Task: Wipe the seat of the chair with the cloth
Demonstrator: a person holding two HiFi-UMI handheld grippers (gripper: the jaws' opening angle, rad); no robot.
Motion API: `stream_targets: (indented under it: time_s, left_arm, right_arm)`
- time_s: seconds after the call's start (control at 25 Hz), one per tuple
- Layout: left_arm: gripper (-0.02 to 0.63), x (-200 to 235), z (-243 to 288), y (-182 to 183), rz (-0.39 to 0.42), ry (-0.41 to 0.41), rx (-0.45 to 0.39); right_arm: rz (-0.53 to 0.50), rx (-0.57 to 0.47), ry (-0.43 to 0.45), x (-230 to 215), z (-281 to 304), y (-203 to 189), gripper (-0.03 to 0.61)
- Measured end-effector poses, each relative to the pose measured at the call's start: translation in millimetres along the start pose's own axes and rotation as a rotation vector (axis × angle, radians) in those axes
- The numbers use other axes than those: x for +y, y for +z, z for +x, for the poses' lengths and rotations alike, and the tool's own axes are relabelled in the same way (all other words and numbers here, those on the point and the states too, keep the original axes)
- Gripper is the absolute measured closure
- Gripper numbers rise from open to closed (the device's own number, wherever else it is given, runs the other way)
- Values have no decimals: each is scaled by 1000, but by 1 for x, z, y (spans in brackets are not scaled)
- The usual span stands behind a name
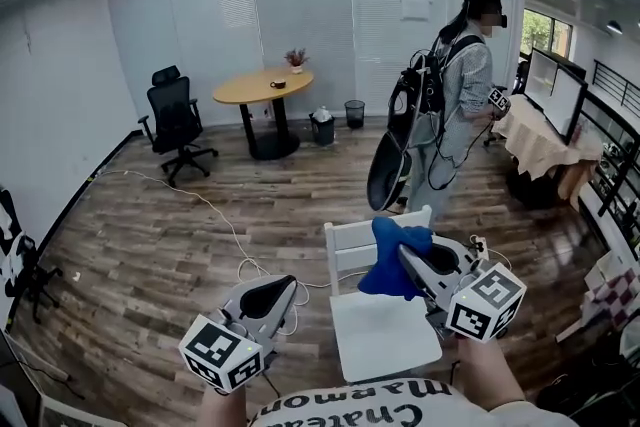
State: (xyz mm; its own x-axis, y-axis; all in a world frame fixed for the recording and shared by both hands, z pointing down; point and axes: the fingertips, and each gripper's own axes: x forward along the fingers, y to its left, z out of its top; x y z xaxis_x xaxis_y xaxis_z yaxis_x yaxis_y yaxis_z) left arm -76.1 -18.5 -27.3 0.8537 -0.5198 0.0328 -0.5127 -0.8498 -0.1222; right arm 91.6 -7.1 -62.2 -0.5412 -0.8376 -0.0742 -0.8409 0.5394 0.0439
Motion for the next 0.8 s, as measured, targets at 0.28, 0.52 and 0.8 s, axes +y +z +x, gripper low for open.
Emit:
stream_targets:
  time_s: [0.28,0.52,0.8]
  left_arm:
    - [604,-2,-15,3,3,39,-8]
    - [604,7,-31,7,-3,85,-16]
    - [604,12,-38,10,-2,112,-4]
  right_arm:
    - [-52,10,-28,-3,-6,2,526]
    - [-85,7,-21,1,0,11,526]
    - [-44,-9,5,2,4,16,526]
